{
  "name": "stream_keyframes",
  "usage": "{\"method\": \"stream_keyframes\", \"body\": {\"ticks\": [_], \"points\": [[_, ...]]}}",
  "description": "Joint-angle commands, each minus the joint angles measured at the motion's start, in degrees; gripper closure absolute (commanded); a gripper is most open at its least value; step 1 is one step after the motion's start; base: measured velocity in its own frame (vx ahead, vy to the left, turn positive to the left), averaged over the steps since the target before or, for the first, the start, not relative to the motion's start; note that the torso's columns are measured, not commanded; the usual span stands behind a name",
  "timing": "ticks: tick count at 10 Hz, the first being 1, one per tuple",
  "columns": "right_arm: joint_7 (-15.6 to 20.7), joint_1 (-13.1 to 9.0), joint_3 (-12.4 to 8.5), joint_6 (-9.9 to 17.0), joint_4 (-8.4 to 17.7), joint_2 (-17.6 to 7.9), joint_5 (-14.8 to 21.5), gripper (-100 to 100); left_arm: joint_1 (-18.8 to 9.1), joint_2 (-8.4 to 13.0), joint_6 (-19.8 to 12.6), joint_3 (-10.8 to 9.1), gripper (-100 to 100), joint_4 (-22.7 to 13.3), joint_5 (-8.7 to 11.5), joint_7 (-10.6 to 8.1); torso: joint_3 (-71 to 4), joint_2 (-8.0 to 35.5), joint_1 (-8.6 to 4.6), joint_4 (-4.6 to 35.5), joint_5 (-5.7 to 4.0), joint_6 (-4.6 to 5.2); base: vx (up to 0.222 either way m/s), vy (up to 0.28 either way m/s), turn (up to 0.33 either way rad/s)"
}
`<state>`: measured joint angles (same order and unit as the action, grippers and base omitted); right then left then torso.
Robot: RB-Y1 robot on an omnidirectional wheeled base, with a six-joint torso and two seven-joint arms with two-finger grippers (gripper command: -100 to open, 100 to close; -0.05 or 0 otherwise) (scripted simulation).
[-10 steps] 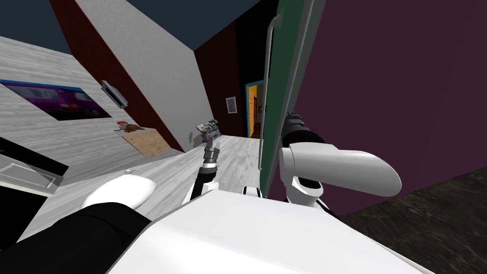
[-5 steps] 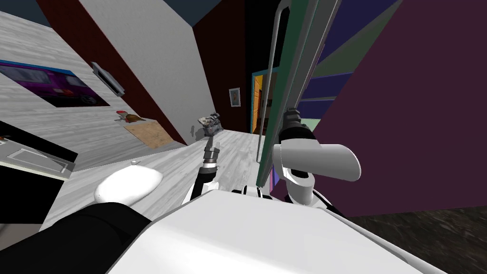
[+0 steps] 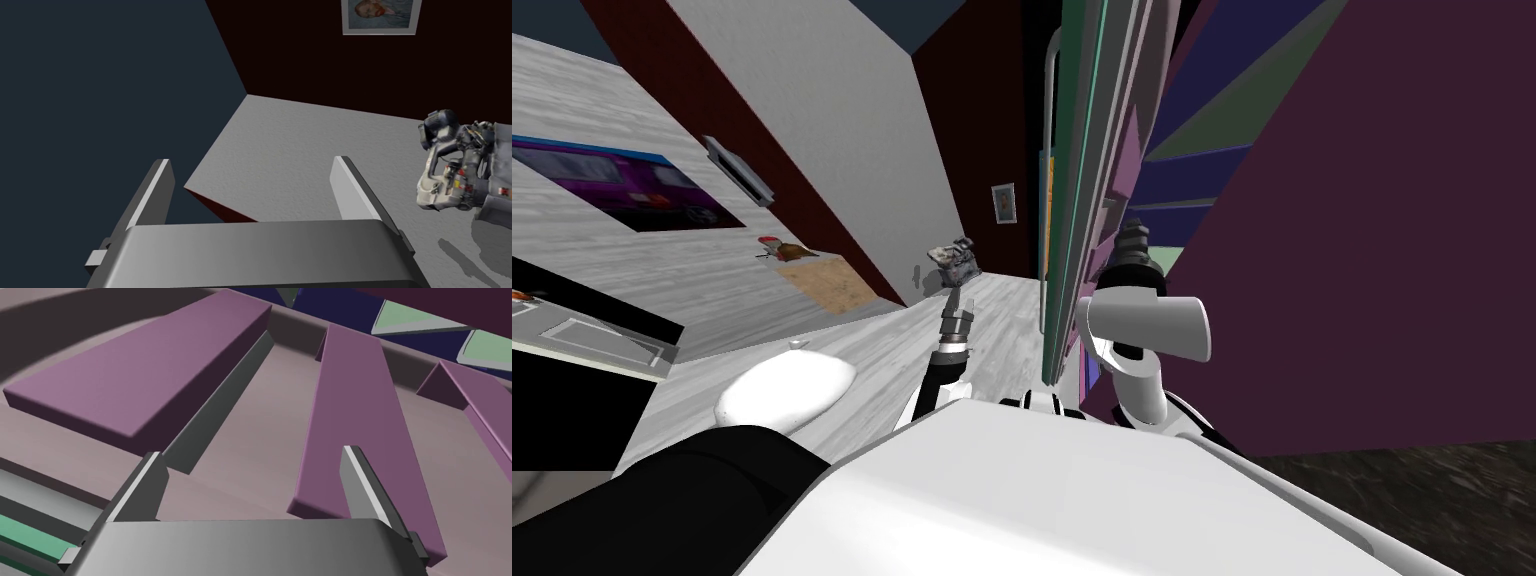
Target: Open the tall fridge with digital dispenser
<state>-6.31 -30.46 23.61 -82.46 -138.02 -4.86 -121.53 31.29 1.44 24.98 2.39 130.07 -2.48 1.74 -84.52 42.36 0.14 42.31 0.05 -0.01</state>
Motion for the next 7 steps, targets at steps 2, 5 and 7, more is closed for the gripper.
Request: {"method": "stream_keyframes", "body": {"ticks": [2,5,7], "points": [[1.4,-1.2,-0.5,-1.1,-0.8,-0.2,2.3,-100,0.0,0.0,0.0,0.00,0,0.0,0.0,0.00,0.0,-0.1,-0.11,0.0,-0.04,0.01,0.024,-0.006,-0.020],[-0.1,0.4,0.1,0.1,-0.2,-0.2,3.3,100,0.0,0.0,0.0,0.00,0,0.0,0.0,0.00,-0.1,-0.1,-0.14,-0.1,-0.06,0.00,0.035,-0.008,0.008],[-2.3,2.6,2.8,-2.2,2.4,-3.0,5.9,100,0.0,0.0,0.0,0.00,0,0.0,0.0,0.00,0.1,0.2,-0.07,0.1,-0.02,0.01,0.048,-0.053,-0.164]]}}
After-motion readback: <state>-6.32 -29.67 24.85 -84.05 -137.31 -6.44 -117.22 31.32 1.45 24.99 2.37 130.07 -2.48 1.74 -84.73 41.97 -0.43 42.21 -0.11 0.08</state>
